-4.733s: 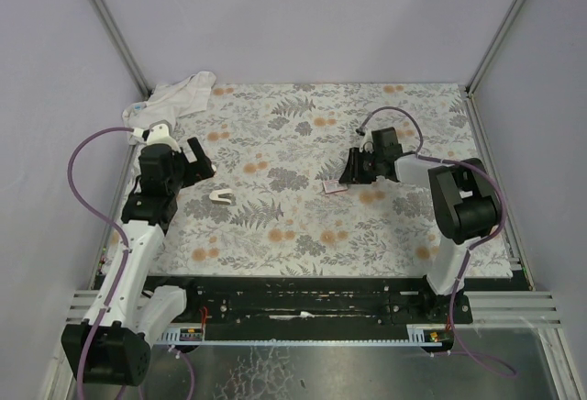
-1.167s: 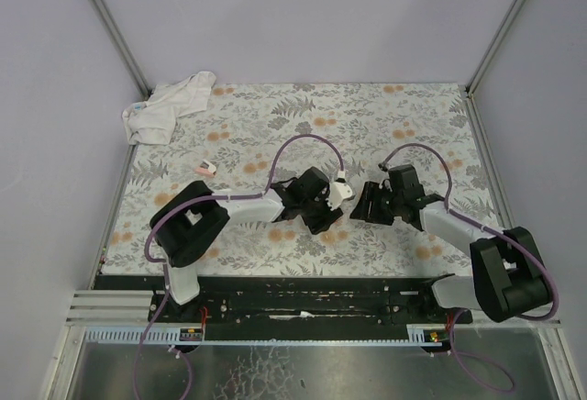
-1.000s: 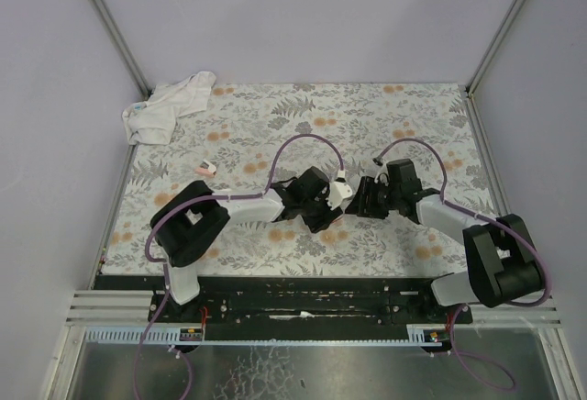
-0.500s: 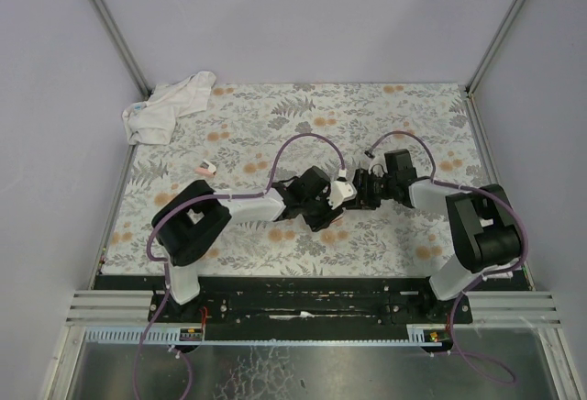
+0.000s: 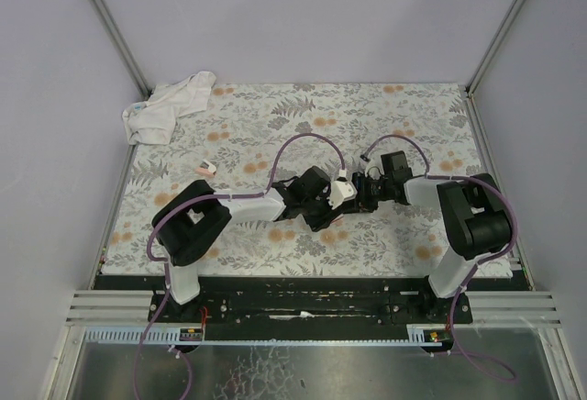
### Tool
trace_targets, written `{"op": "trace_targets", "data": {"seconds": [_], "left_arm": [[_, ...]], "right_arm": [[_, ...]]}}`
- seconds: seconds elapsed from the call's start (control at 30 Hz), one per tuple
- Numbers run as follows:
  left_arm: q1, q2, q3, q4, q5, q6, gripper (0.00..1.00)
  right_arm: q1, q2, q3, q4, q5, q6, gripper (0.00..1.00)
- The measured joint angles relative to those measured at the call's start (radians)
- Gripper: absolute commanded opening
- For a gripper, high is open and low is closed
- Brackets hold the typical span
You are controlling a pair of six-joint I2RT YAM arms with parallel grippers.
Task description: Load the staples into the stapler
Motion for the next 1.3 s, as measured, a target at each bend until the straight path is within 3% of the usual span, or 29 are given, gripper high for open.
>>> {"op": "trace_targets", "data": {"seconds": [0.63, 1.3], "left_arm": [[-0.002, 0.003, 0.004, -0.002, -0.001, 0.002, 0.44], [-0.004, 0.010, 0.015, -0.008, -0.001, 0.003, 0.42]], "right_arm": [[0.000, 0.021, 0.003, 0.018, -0.032, -0.003, 0.28], [0.005, 0.074, 0.003, 0.047, -0.101, -0.018, 0.28]]}}
